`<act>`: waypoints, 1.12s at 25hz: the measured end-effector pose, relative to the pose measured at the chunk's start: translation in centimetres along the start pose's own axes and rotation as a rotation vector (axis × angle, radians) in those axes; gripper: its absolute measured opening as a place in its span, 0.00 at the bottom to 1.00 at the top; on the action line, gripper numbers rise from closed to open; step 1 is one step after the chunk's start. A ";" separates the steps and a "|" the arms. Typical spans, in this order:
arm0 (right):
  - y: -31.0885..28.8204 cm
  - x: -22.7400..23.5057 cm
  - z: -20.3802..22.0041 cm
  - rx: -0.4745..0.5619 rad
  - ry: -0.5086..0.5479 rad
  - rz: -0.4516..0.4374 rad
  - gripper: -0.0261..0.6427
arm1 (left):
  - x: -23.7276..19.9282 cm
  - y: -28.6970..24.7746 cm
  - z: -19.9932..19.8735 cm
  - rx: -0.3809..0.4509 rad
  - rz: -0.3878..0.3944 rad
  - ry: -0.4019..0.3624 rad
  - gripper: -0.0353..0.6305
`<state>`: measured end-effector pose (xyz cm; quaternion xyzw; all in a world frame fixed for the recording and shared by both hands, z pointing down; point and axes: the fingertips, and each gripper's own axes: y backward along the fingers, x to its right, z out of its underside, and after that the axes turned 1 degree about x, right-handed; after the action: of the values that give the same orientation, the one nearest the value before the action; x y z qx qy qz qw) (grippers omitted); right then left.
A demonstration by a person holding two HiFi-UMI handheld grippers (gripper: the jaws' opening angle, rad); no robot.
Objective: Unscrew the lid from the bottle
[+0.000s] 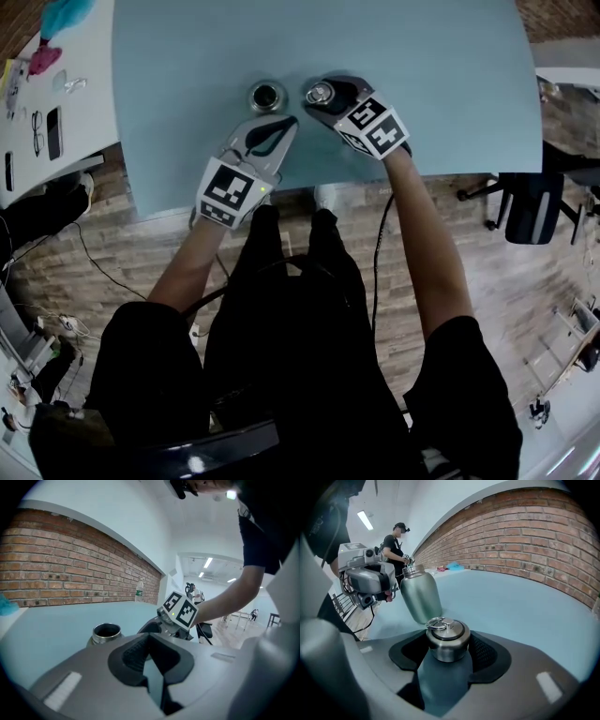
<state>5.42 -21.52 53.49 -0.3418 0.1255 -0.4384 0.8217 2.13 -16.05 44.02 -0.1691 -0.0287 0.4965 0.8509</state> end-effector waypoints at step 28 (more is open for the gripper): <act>0.0 0.4 0.3 -0.033 -0.004 0.027 0.50 | -0.4 1.2 -0.2 -0.005 -0.029 -0.008 0.05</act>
<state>5.77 -21.68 53.72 -0.3543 0.1357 -0.4247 0.8220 0.96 -15.91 43.47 -0.1690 -0.0357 0.4847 0.8575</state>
